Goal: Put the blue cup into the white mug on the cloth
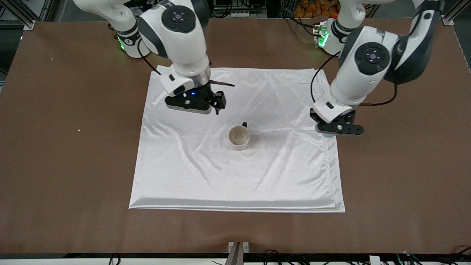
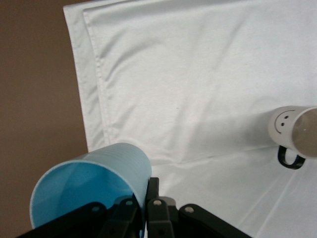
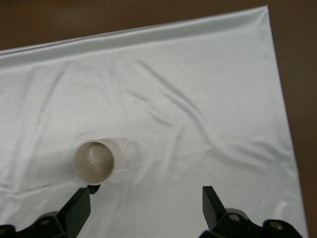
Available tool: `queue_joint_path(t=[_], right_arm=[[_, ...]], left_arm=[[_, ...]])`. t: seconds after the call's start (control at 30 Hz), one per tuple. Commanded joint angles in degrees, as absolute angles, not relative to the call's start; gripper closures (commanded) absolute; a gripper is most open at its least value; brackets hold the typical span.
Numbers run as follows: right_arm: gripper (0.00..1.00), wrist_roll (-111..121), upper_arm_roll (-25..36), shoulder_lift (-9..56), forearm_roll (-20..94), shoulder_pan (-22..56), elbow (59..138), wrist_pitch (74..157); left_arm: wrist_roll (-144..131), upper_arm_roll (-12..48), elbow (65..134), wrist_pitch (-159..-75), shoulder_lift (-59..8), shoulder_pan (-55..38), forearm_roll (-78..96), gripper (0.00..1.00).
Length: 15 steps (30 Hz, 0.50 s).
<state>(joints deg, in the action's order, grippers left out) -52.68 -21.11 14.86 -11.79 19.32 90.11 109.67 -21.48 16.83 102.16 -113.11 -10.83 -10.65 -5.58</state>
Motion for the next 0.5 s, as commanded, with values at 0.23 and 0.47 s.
queue_joint_path(t=[0.23, 0.47], right_arm=[[0.00, -34.81, -22.06, 3.52, -9.93, 5.11, 98.61, 103.89], [0.00, -23.15, -21.36, 2.20, -8.70, -1.40, 98.70, 103.10]], left_arm=[[-39.27, 16.61, 90.36, -112.24, -23.90, -23.81, -7.47, 1.00], [-47.89, 16.17, 85.79, -112.32, -30.40, -29.96, -10.89, 1.00]])
